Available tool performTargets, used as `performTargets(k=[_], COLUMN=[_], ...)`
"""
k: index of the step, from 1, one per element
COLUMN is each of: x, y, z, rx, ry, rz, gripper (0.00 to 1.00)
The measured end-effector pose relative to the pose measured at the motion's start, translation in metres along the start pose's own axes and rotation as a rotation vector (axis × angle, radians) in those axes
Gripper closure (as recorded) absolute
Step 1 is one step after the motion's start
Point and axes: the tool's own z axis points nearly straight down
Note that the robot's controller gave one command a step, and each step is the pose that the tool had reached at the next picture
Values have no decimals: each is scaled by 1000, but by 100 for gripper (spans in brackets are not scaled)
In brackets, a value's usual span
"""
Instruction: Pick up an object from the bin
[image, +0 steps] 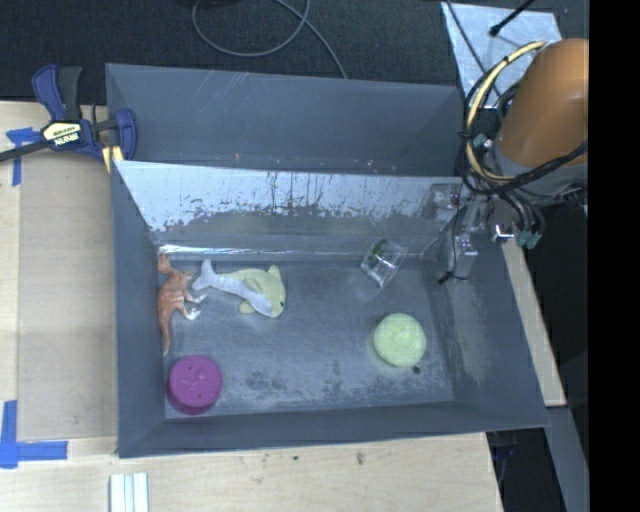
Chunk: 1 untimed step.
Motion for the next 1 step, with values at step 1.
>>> performTargets(k=[1], x=[-1], y=[1], z=[-5], rx=[1], ry=[-8], rz=[-3], gripper=[0])
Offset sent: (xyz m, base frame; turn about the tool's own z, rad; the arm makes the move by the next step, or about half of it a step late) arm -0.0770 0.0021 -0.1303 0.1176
